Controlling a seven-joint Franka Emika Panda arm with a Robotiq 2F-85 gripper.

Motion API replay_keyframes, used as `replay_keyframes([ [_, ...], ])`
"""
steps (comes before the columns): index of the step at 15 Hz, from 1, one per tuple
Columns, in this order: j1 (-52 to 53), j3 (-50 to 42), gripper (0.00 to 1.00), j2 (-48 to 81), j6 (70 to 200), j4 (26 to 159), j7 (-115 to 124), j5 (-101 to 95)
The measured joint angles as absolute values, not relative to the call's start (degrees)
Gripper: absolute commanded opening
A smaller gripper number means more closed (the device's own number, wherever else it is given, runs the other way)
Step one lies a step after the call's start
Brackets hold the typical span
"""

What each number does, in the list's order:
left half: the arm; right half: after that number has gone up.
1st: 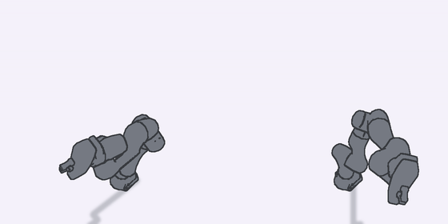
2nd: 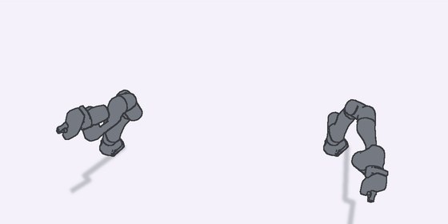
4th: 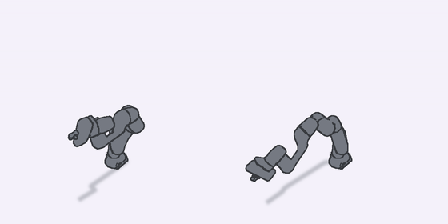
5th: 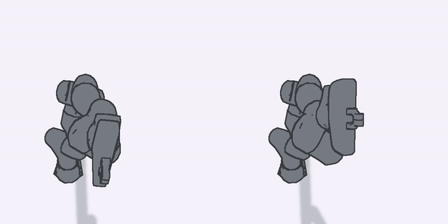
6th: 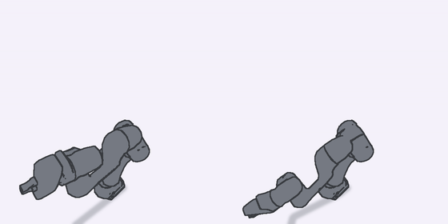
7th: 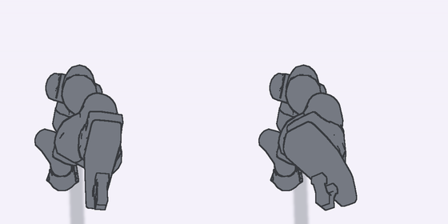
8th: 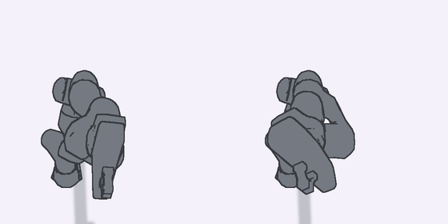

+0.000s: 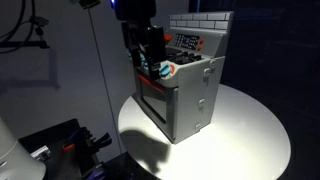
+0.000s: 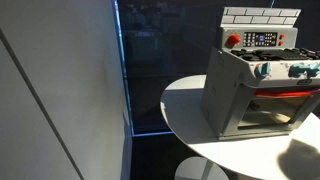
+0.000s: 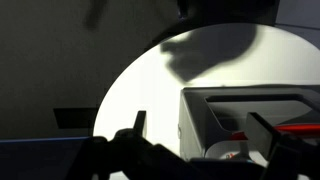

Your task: Press the top red button on the right

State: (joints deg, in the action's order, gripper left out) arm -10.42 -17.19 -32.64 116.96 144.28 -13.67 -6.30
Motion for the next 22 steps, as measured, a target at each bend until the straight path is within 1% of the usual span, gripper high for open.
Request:
replay_keyframes([
  [12,-10.51,-16.75,1.00,-32.48,116.96,144.28,-13.30,-6.29],
  [22,-10.34,-10.72,1.00,-28.88,118.55,140.55,-6.16,-6.24],
])
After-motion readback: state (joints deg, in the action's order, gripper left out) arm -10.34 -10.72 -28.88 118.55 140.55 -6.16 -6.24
